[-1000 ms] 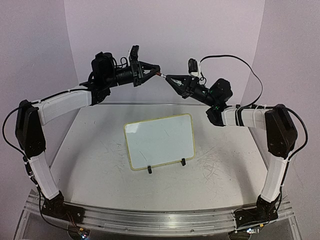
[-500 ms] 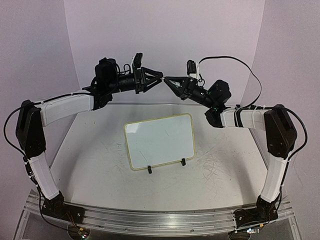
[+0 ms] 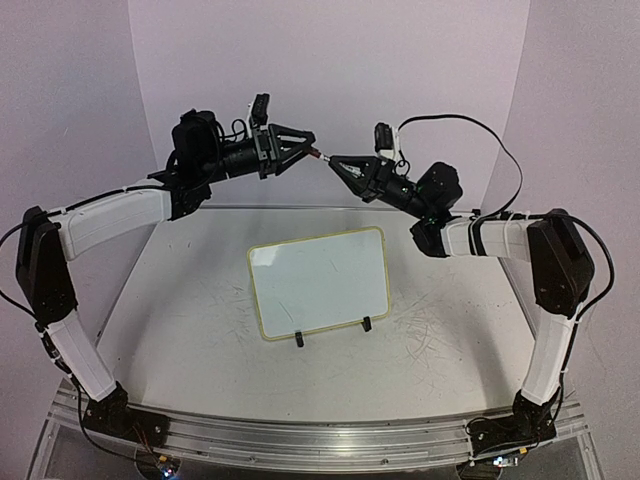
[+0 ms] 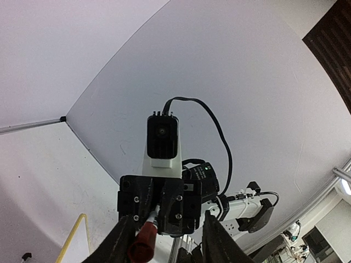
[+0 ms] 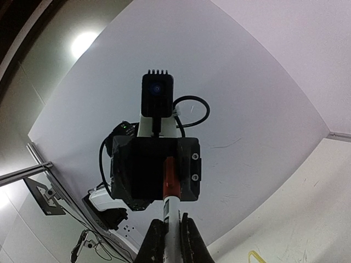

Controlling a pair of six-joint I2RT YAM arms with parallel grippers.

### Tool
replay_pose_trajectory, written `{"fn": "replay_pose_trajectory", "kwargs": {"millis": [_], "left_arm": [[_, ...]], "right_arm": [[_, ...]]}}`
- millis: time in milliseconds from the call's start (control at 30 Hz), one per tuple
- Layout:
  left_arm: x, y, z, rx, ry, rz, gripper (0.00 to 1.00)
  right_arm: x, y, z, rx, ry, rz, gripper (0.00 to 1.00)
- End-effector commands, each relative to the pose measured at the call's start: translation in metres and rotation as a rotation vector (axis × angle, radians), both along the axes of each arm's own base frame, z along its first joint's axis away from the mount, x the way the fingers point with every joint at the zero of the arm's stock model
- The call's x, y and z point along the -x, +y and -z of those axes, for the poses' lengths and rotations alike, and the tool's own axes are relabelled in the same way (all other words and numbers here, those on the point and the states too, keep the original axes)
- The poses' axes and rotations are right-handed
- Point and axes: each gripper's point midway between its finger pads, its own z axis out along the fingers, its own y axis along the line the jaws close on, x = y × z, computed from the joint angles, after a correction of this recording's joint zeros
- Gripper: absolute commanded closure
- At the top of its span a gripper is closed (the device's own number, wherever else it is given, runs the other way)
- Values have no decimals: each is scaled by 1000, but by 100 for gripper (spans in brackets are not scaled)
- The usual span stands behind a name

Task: Write a sentence on the whiteboard
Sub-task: Pass from the left arm to the right, then open the pen cap from the whiteboard marker.

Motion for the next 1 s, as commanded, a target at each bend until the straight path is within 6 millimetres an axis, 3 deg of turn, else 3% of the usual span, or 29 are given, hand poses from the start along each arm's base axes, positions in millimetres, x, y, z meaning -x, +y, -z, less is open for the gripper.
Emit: {"fn": "replay_pose_trajectory", "kwargs": {"millis": [0,167,300,667,767,967], "left_arm": [[8,7,-23,34,-62,1,65],[4,0,-14,29,-25,32,69],[2,0,-16,32,-32,23,79],[-3,-6,-13,29,-19,43,88],[-3,-3,-15,31,-31,30,99],[-12,14,-18,37,-26,-29,100]], "right_arm": [[14,-7,-31,-57,-82,4,100],[14,-7,-33,-63,-88,-1,100],[14,-7,-32,-61,-85,-1,100],[14,-7,-32,-63,-85,-2,100],[14,-7,-32,-64,-83,-2,100],[13,-13,-27,-69,-61,-2,100]]}}
